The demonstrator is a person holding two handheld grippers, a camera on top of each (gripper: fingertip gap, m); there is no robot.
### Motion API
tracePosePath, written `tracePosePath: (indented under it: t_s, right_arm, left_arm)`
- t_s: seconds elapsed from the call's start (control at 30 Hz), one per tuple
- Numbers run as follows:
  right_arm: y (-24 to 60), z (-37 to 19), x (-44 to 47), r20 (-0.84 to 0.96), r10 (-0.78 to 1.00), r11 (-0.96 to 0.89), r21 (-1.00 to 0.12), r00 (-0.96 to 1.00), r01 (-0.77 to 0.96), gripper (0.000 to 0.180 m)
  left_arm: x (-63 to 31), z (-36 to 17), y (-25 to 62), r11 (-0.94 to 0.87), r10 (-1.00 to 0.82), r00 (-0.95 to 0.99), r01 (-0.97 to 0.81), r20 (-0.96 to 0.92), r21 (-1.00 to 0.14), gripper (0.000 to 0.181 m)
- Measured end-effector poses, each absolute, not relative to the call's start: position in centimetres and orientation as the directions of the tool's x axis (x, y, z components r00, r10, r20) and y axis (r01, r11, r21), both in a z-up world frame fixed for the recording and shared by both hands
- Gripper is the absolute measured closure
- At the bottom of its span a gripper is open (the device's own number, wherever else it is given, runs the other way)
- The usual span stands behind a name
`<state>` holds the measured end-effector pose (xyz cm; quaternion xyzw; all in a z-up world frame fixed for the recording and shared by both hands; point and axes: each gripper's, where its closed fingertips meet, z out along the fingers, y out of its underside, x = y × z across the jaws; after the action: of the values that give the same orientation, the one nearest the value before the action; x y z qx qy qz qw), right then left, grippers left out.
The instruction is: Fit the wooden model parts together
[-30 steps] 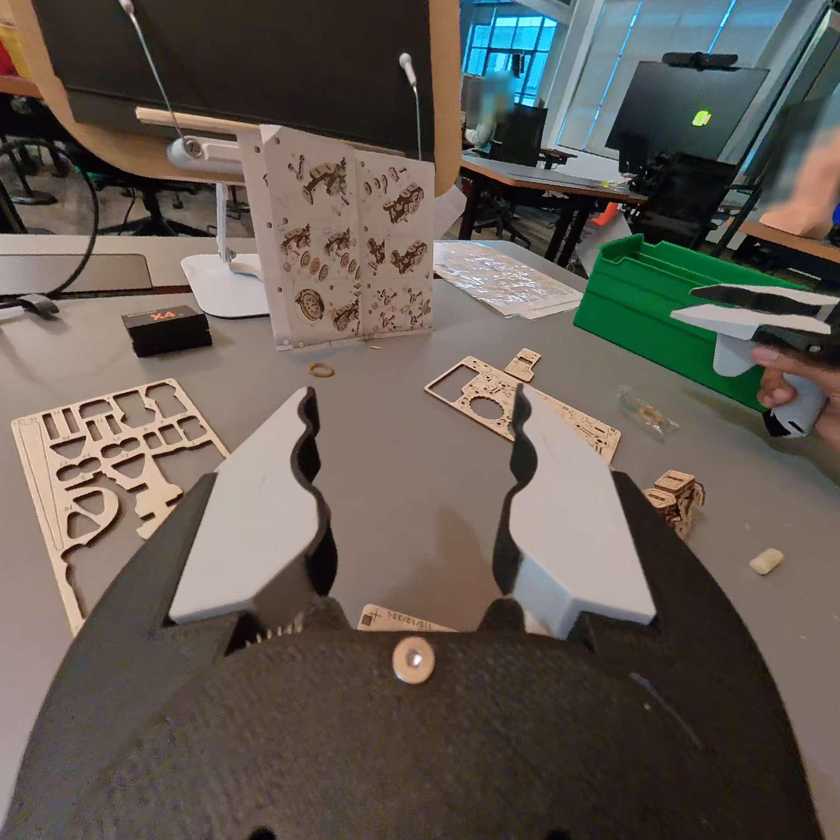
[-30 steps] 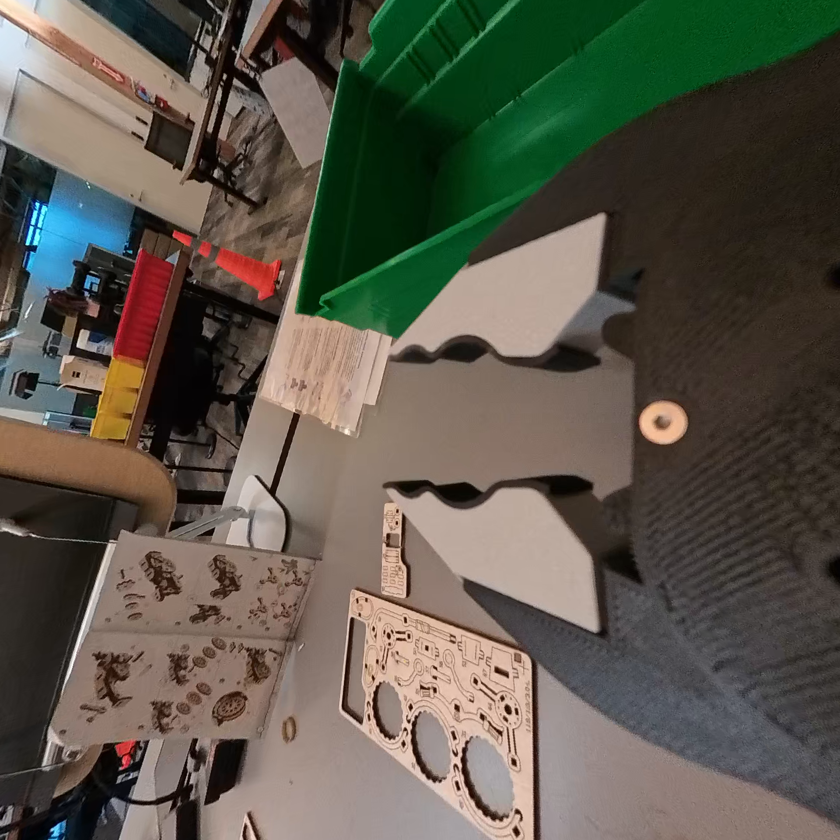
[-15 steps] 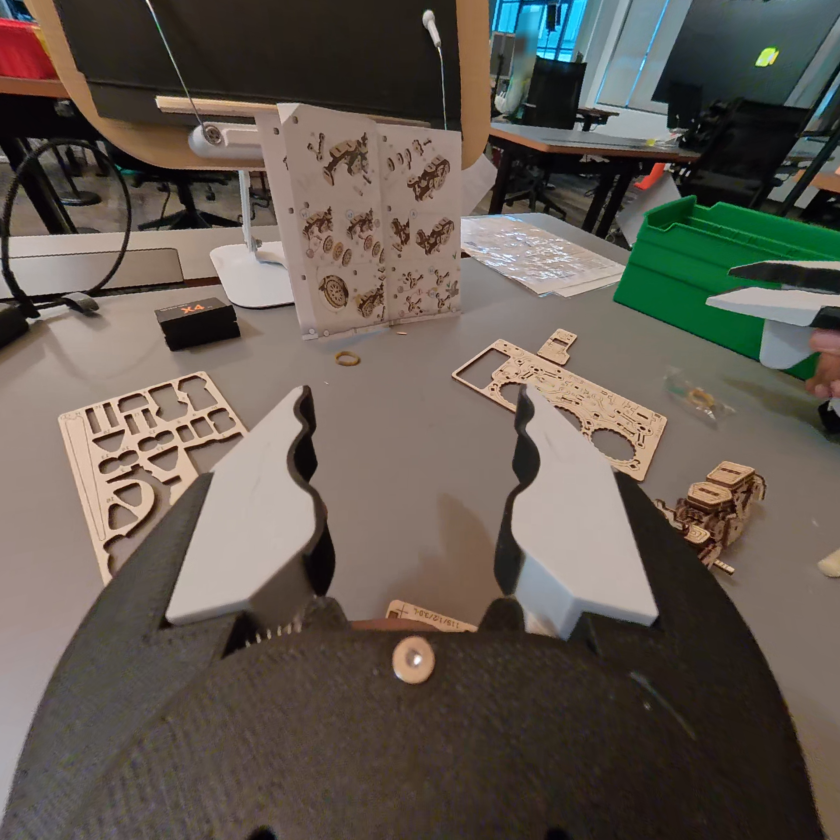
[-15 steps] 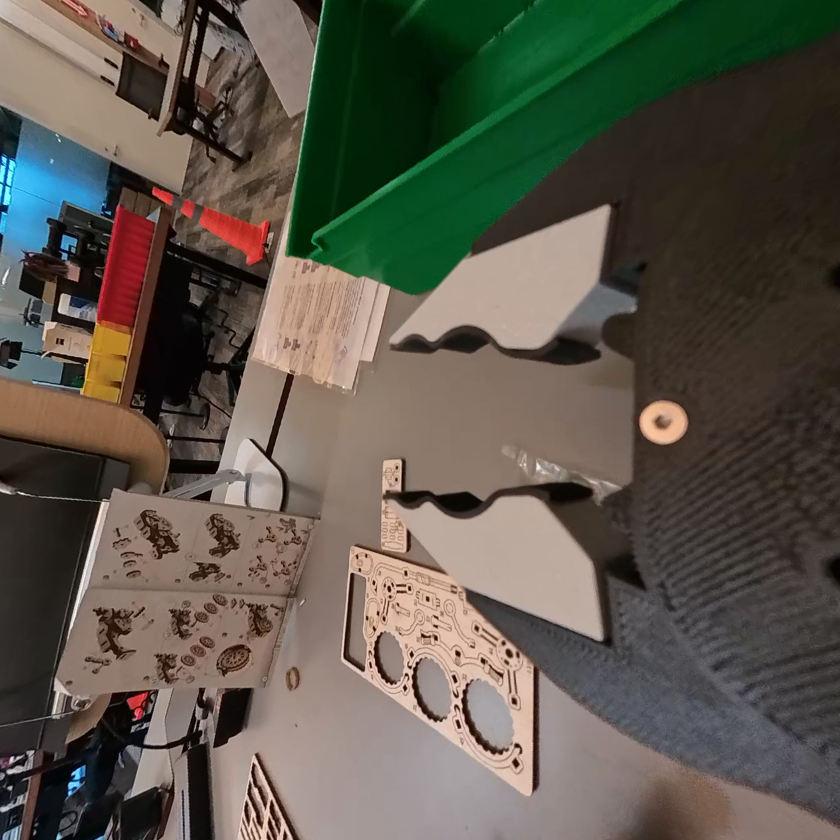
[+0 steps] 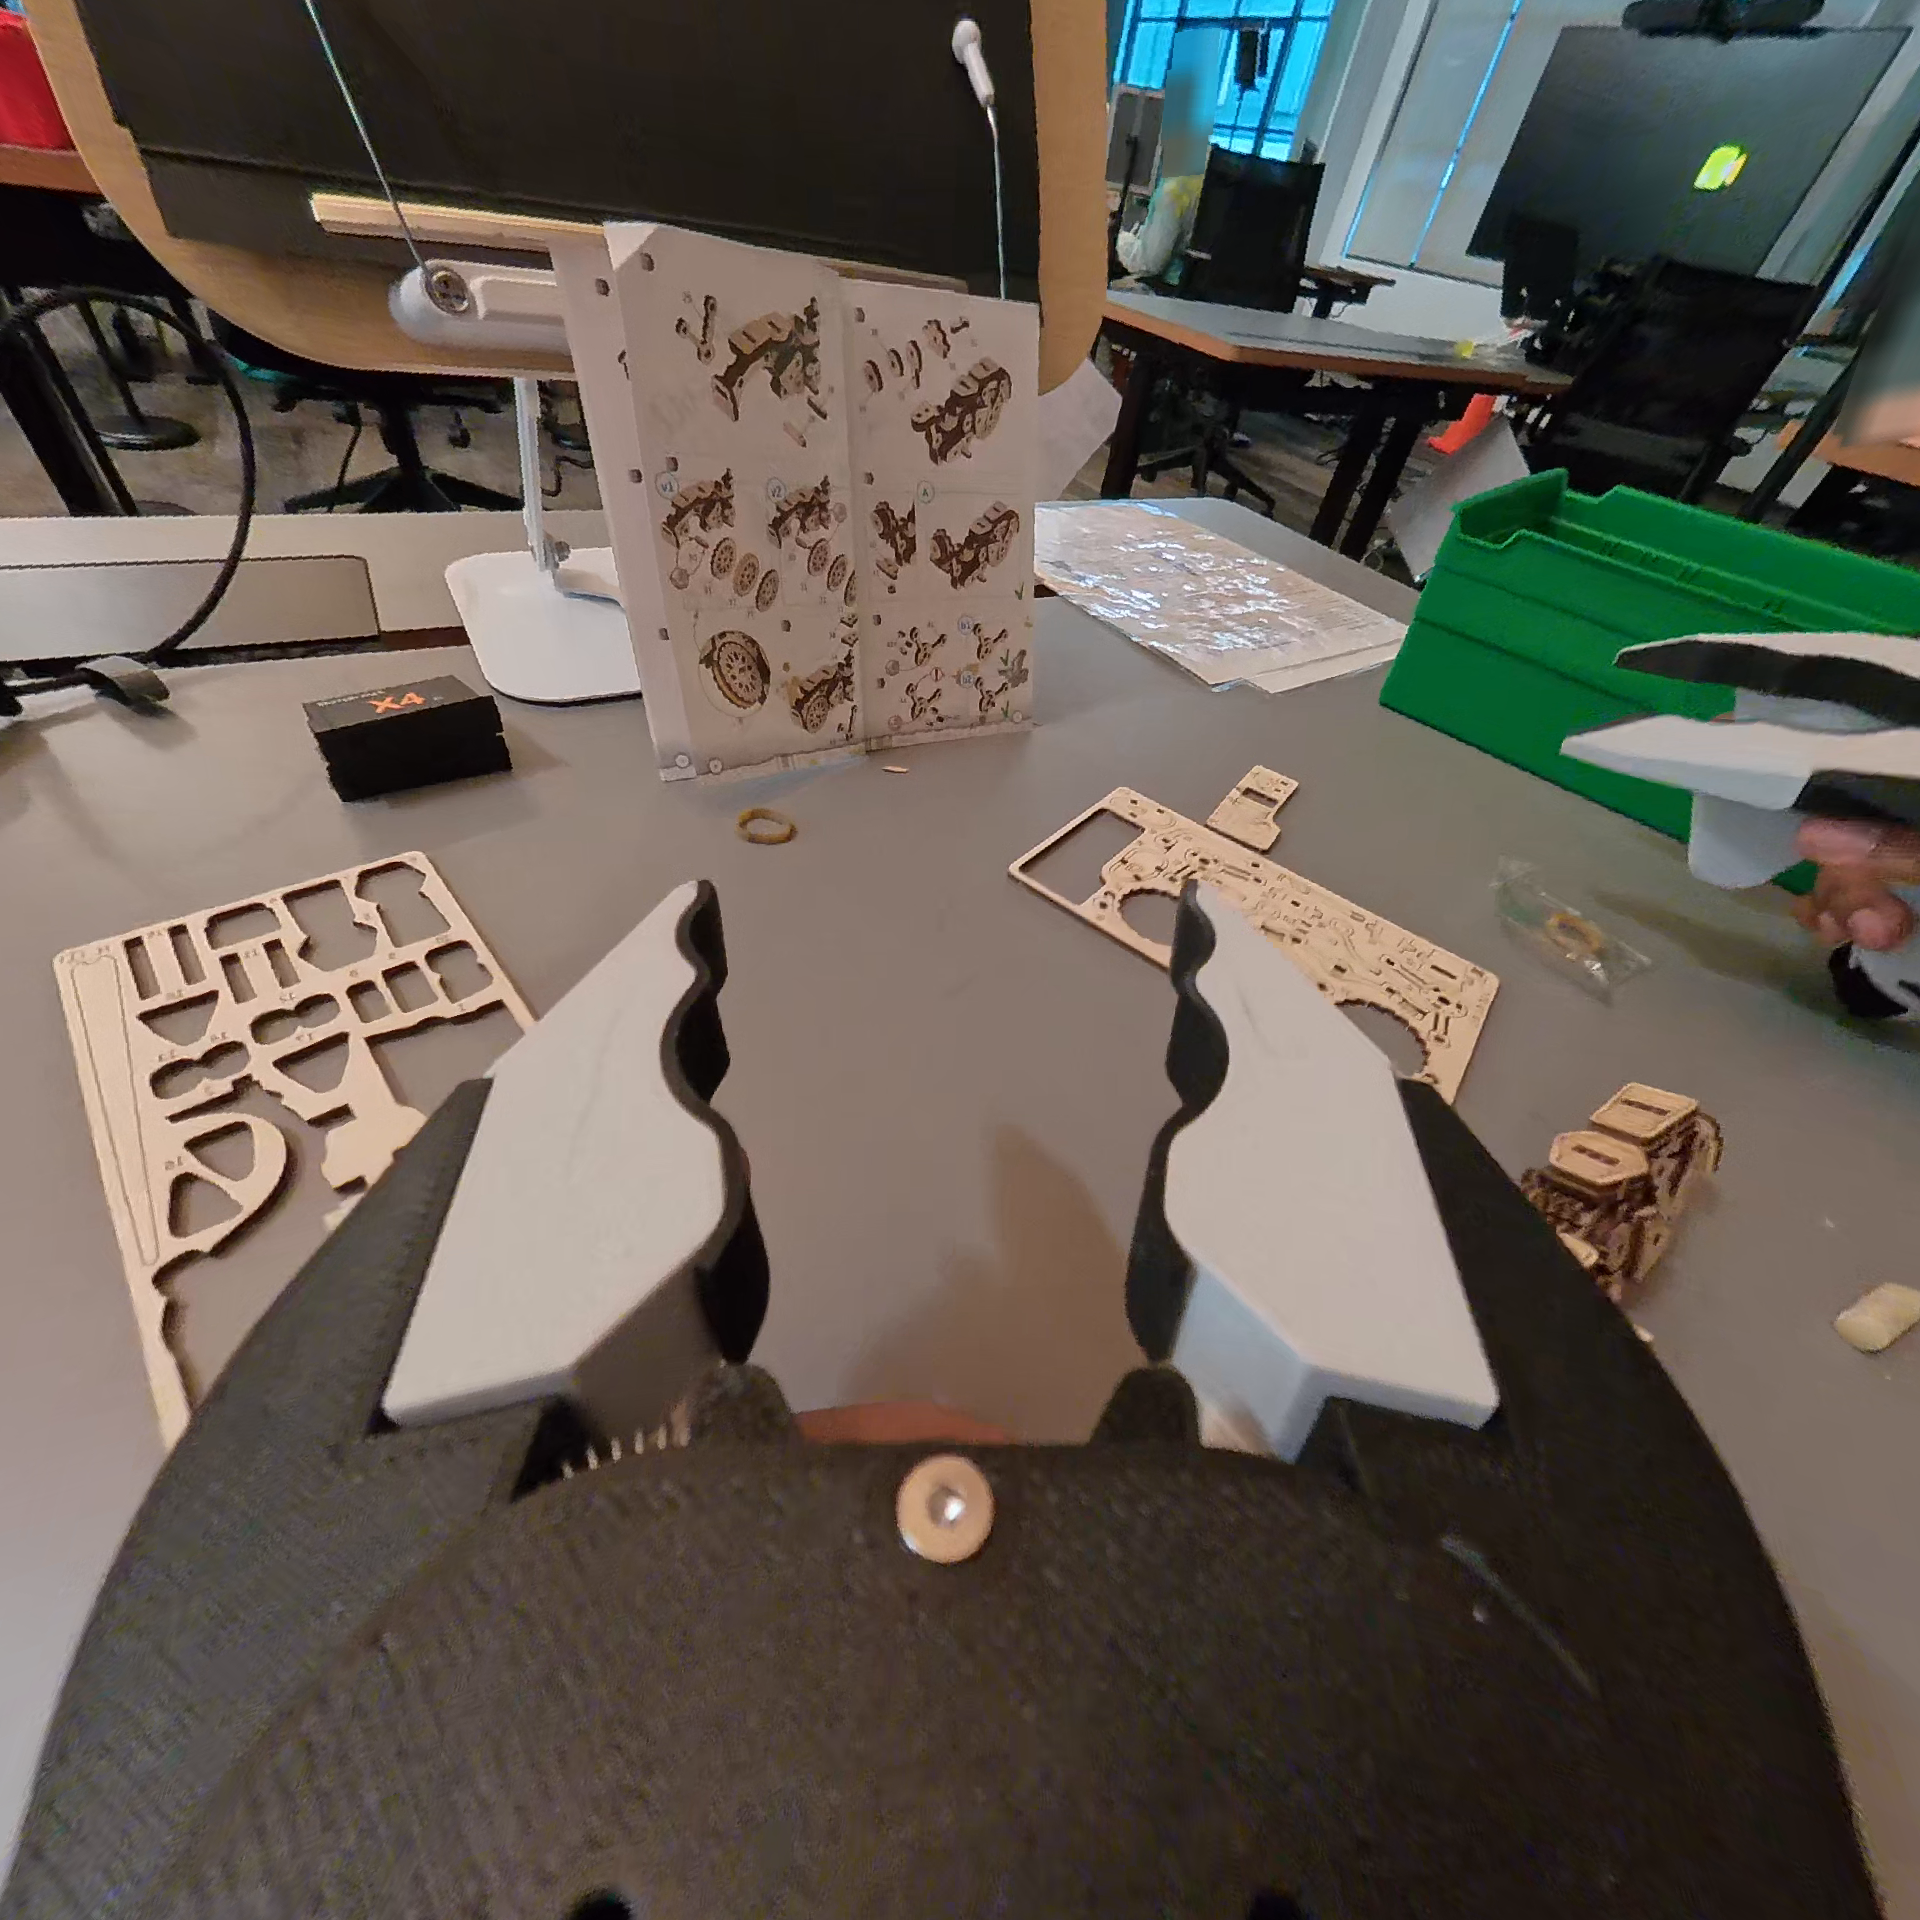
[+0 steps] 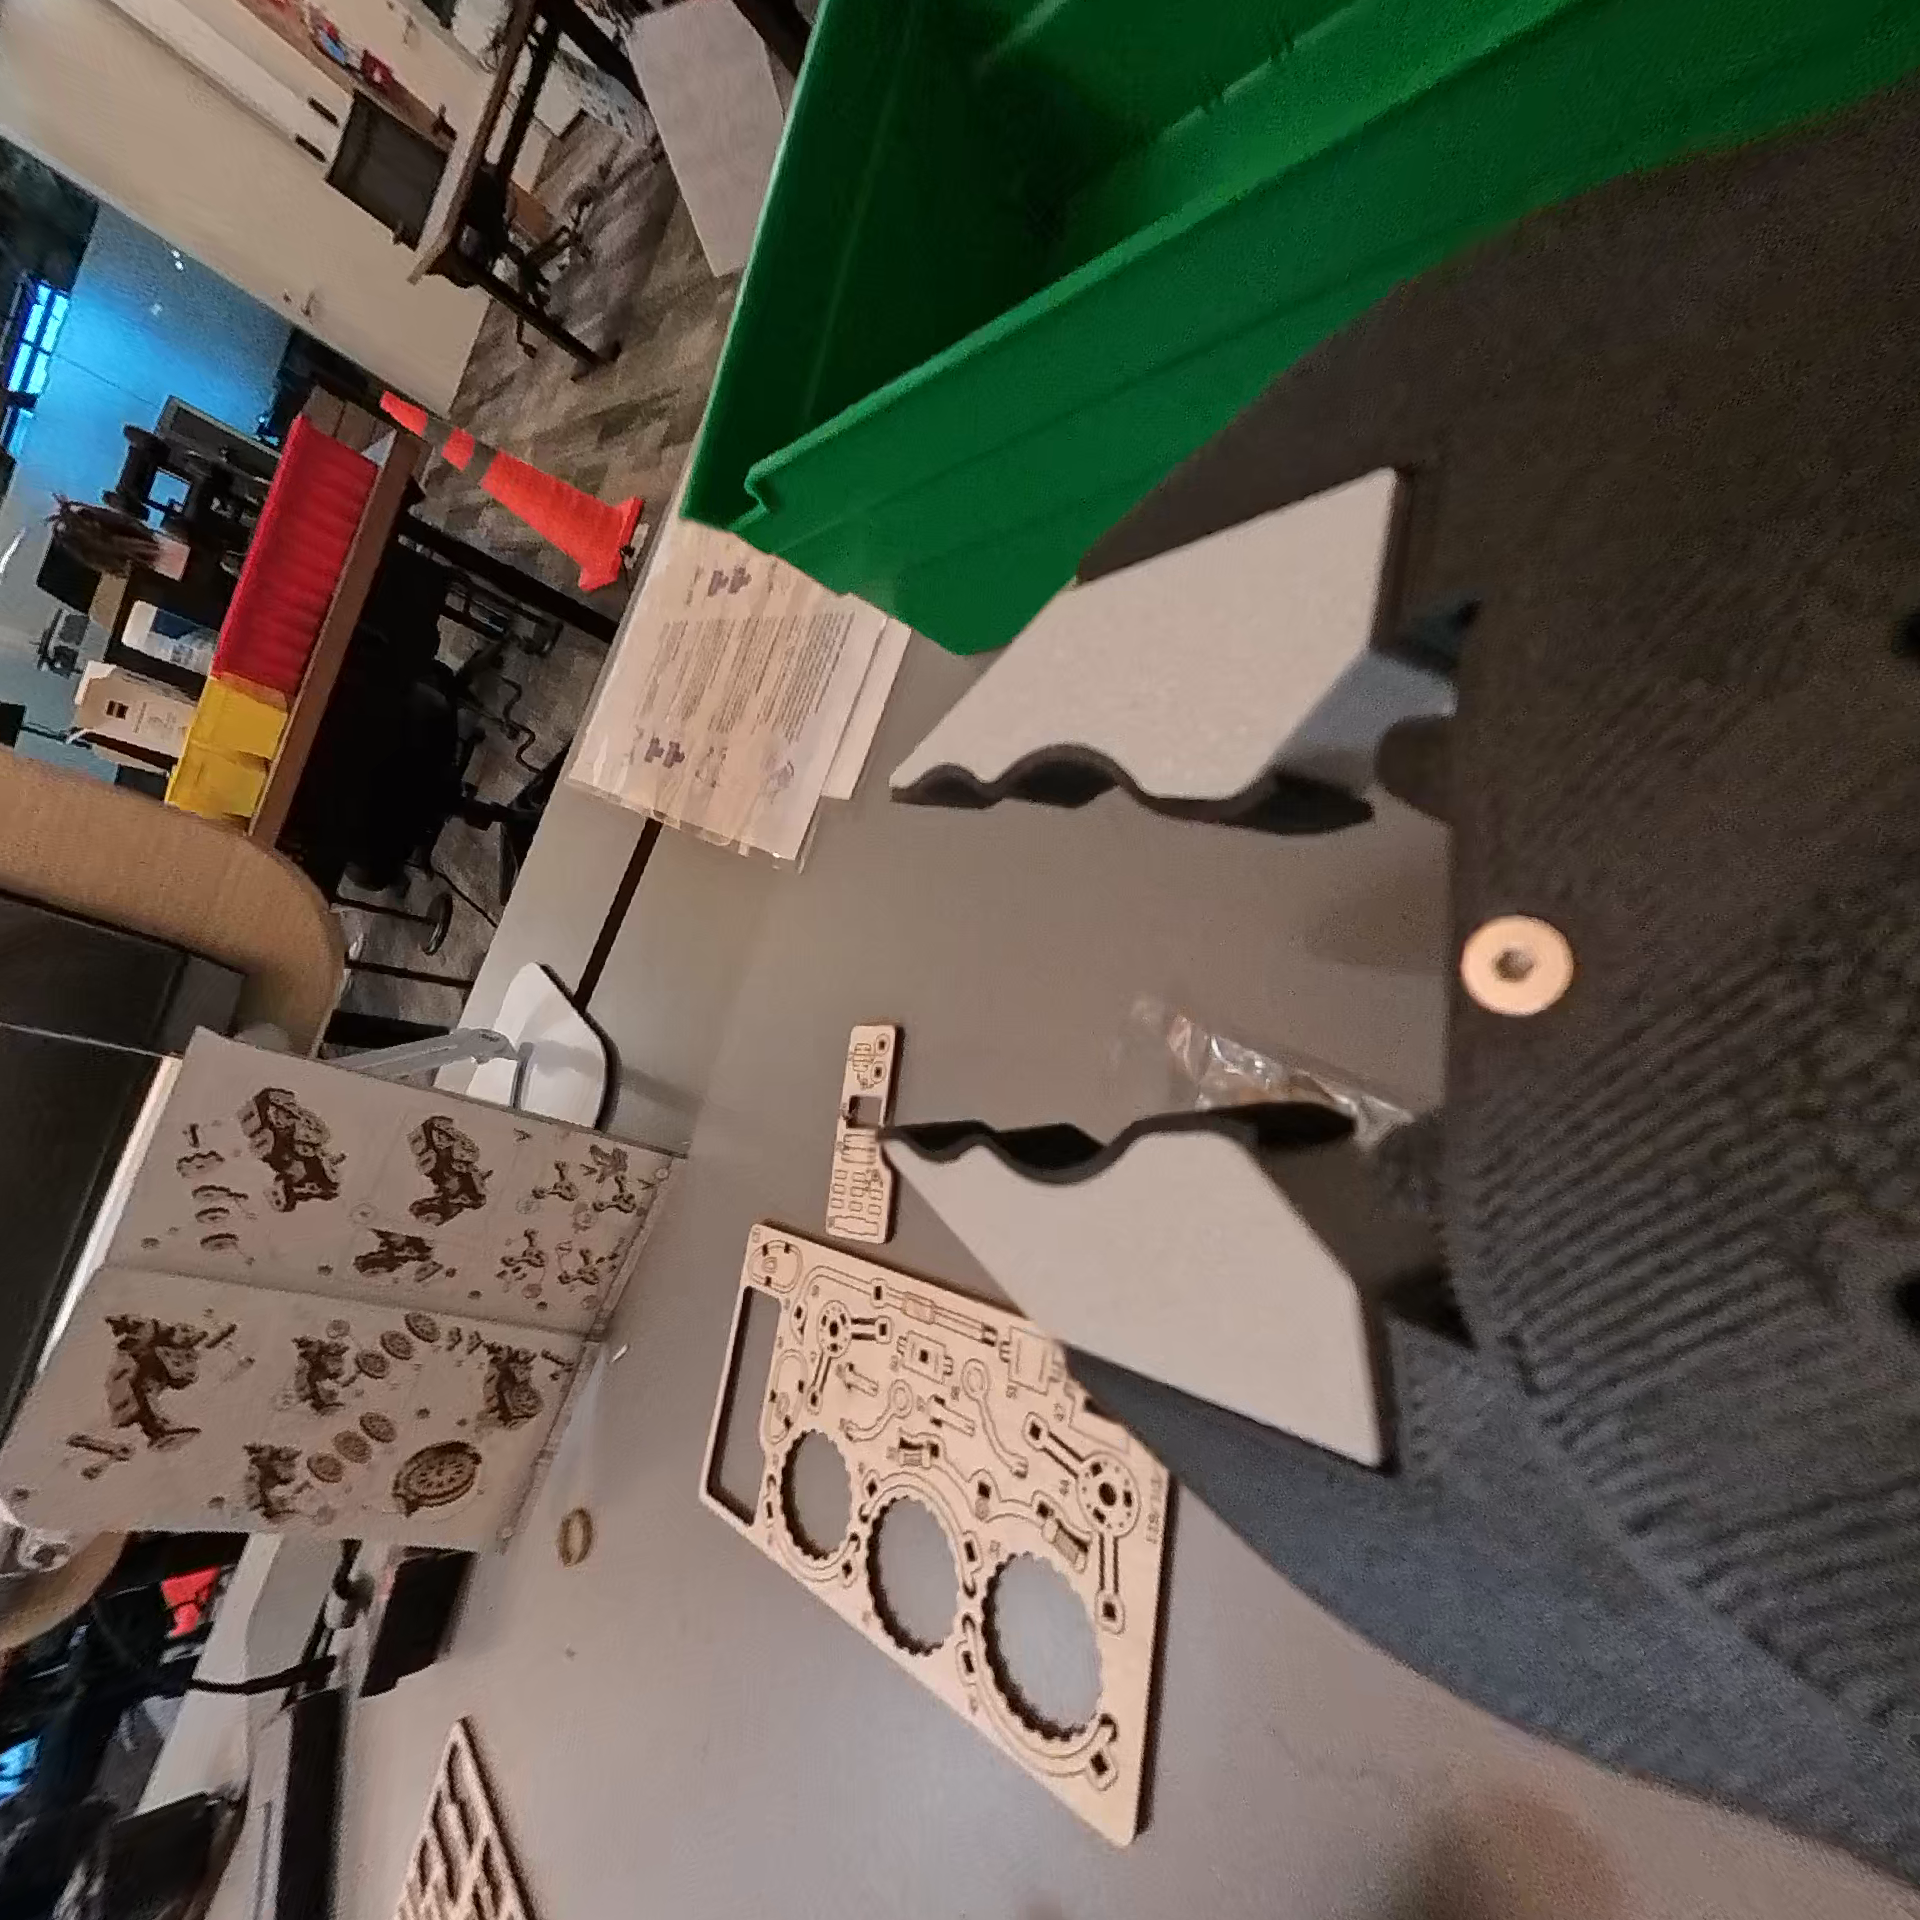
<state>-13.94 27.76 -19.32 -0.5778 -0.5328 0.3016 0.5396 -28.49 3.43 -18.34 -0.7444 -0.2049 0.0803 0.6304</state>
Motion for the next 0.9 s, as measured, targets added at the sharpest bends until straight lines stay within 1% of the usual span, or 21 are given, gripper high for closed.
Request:
tracePosePath:
  t_s: [0.13, 0.27, 0.4, 0.47, 0.53, 0.6, 0.7, 0.83, 0.87, 0.9]
  right_arm:
    - [27.3, -19.7, -14.2, 0.294, 0.932, 0.216, -0.921, 0.214, 0.323, 0.122]
    - [25.6, -19.8, -14.3, 0.228, 0.964, 0.176, -0.933, 0.139, 0.313, 0.121]
    - [23.9, -20.3, -14.0, 0.168, 0.984, 0.140, -0.940, 0.066, 0.311, 0.125]
    - [23.2, -21.1, -14.1, 0.142, 0.989, 0.124, -0.936, 0.031, 0.331, 0.124]
    - [23.1, -21.5, -14.5, 0.163, 0.987, 0.148, -0.927, 0.014, 0.344, 0.124]
    - [23.4, -21.6, -15.1, 0.201, 0.980, 0.185, -0.920, 0.011, 0.347, 0.126]
    - [24.0, -21.6, -15.8, 0.242, 0.970, 0.224, -0.912, 0.009, 0.345, 0.126]
    - [24.1, -21.4, -16.1, 0.214, 0.977, 0.198, -0.920, 0.010, 0.338, 0.126]
    - [24.1, -21.2, -16.1, 0.209, 0.978, 0.193, -0.923, 0.012, 0.332, 0.127]
    - [24.1, -21.0, -16.0, 0.209, 0.978, 0.193, -0.926, 0.016, 0.326, 0.127]
  left_arm:
    - [-28.4, -18.2, 3.6, -0.101, 0.412, 0.895, 0.229, 0.169, -0.968, 0.097]
    - [-27.5, -18.2, 4.0, -0.101, 0.398, 0.898, 0.248, 0.189, -0.964, 0.100]
    - [-25.7, -19.6, 5.4, -0.191, 0.349, 0.919, 0.263, 0.185, -0.946, 0.099]
    - [-25.4, -20.1, 6.7, -0.203, 0.354, 0.907, 0.314, 0.230, -0.927, 0.101]
    - [-25.3, -20.3, 8.8, -0.209, 0.341, 0.892, 0.380, 0.297, -0.901, 0.104]
    - [-25.4, -21.3, 11.1, -0.305, 0.322, 0.896, 0.402, 0.304, -0.863, 0.104]
    - [-27.0, -22.7, 14.1, -0.461, 0.320, 0.920, 0.361, 0.228, -0.810, 0.104]
    - [-28.9, -24.7, 17.3, -0.595, 0.304, 0.937, 0.328, 0.171, -0.734, 0.117]
    - [-29.3, -25.4, 17.7, -0.628, 0.306, 0.940, 0.316, 0.148, -0.711, 0.124]
    - [-29.5, -26.3, 17.8, -0.668, 0.289, 0.949, 0.296, 0.128, -0.683, 0.137]
